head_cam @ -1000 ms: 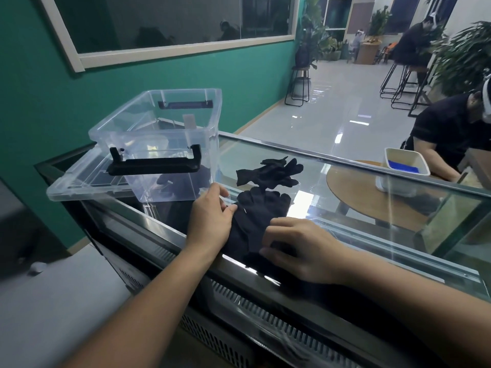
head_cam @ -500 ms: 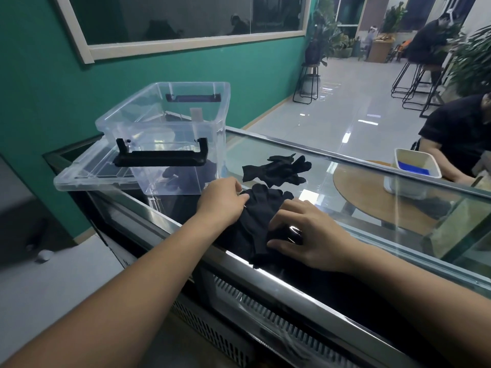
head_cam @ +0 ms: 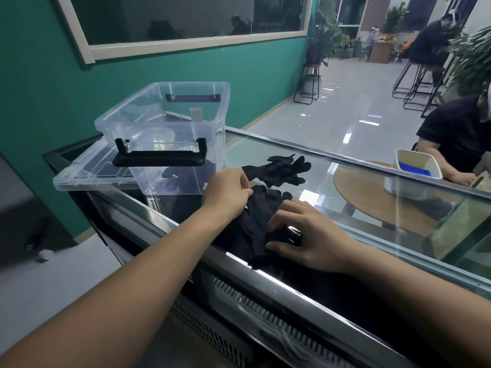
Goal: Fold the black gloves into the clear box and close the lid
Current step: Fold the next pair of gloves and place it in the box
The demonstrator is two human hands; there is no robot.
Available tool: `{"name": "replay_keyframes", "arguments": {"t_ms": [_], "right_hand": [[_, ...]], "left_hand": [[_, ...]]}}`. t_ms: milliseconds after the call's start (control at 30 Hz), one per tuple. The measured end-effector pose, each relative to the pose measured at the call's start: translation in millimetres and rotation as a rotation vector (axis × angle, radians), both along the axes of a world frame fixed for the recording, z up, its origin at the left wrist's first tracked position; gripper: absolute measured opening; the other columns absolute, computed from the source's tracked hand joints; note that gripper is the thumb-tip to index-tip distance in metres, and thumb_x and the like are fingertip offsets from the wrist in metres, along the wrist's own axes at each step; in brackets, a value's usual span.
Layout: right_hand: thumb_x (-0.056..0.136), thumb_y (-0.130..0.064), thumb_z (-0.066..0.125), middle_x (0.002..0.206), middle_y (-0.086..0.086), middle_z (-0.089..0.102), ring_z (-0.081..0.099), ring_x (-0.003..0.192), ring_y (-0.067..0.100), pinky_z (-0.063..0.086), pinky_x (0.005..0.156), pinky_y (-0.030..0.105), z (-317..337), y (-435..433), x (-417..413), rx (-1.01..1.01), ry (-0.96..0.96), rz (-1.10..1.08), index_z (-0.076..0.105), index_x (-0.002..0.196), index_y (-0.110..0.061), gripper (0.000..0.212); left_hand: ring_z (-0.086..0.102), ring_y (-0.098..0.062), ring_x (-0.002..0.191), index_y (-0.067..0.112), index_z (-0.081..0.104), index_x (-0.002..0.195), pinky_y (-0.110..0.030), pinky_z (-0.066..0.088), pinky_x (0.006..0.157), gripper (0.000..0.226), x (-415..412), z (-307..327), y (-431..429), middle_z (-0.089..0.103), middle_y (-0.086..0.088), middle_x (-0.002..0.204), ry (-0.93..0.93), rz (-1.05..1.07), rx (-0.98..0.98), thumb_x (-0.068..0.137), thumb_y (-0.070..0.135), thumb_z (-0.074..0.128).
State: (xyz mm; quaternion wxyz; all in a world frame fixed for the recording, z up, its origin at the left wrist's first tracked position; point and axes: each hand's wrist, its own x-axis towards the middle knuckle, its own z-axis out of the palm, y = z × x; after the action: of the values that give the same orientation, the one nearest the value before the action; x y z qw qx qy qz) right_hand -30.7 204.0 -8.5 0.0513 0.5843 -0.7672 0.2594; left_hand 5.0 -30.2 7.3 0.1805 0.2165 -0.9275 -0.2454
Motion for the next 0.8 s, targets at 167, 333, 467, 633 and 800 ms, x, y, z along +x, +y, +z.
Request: {"name": "replay_keyframes", "arguments": {"t_ms": [167, 333, 467, 633, 800], "right_hand": [[0.094, -0.05, 0.076, 0.105, -0.012, 0.058, 0.054, 0.099, 0.013, 0.047, 0.088, 0.031, 0, 0, -1, -0.005, -0.009, 0.0, 0.068, 0.105, -0.027, 0.026], [0.094, -0.051, 0.076, 0.105, -0.012, 0.058, 0.054, 0.099, 0.015, 0.048, 0.087, 0.033, 0, 0, -1, -0.007, -0.016, 0.001, 0.068, 0.104, -0.028, 0.026], [0.093, -0.049, 0.077, 0.104, -0.013, 0.058, 0.054, 0.099, 0.015, 0.047, 0.087, 0.032, 1, 0, -1, -0.011, -0.019, 0.002, 0.068, 0.104, -0.028, 0.026], [0.093, -0.049, 0.077, 0.104, -0.012, 0.058, 0.054, 0.099, 0.016, 0.047, 0.088, 0.032, 1, -1, -2, -0.01, -0.027, 0.014, 0.068, 0.104, -0.028, 0.025], [0.094, -0.049, 0.077, 0.106, -0.008, 0.061, 0.055, 0.102, 0.02, 0.048, 0.089, 0.037, 0, -2, -3, -0.006, -0.035, 0.038, 0.068, 0.102, -0.027, 0.025]], "left_hand": [[0.065, -0.026, 0.106, 0.029, 0.071, 0.099, -0.041, 0.057, 0.086, 0.004, -7, 1, -4, 0.066, 0.002, 0.109, -0.064, -0.019, -0.063, 0.099, 0.025, 0.07], [0.07, -0.024, 0.107, 0.022, 0.08, 0.102, -0.043, 0.06, 0.094, 0.02, -15, 11, -2, 0.075, 0.002, 0.11, -0.118, -0.062, -0.047, 0.101, 0.039, 0.068], [0.072, -0.018, 0.104, 0.025, 0.08, 0.097, -0.035, 0.058, 0.09, 0.012, -19, 12, -3, 0.079, 0.007, 0.104, -0.195, -0.07, 0.012, 0.094, 0.037, 0.08], [0.072, -0.017, 0.097, 0.027, 0.076, 0.089, -0.03, 0.056, 0.077, 0.005, -22, 12, -3, 0.075, 0.01, 0.092, -0.117, -0.072, 0.126, 0.091, 0.027, 0.08], [0.068, -0.013, 0.086, 0.026, 0.075, 0.091, -0.023, 0.047, 0.066, 0.003, -28, 12, 1, 0.072, 0.012, 0.088, -0.034, -0.119, 0.141, 0.091, 0.028, 0.078]]}}
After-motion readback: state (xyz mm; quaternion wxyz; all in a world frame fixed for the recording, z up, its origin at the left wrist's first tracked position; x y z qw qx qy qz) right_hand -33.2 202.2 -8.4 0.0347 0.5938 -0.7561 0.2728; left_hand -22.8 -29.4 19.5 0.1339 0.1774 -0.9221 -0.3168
